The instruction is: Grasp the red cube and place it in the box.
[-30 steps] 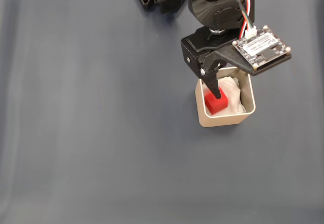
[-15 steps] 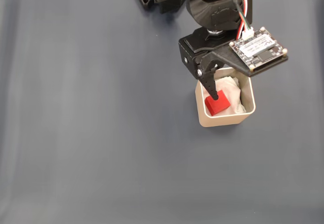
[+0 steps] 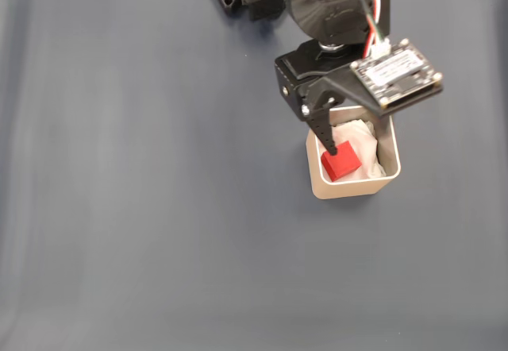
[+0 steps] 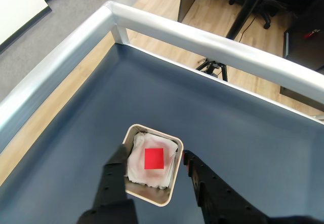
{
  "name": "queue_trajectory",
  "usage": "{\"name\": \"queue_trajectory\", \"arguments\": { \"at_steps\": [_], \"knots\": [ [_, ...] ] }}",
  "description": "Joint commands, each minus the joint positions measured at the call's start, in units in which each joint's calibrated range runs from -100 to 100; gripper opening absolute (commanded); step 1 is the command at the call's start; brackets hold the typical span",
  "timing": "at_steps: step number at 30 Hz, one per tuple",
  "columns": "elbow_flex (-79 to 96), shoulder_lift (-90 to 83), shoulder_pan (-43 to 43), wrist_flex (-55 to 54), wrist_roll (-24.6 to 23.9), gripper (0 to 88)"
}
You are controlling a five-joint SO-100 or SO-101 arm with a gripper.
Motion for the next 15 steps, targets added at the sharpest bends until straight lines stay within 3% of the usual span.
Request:
{"name": "queue_trajectory", "arguments": {
  "at_steps": [1, 15],
  "knots": [
    [0.1, -3.0, 1.95, -2.35, -0.93, 0.2],
    [10.77, -8.19, 16.29, -3.09, -0.83, 0.2]
  ]
}}
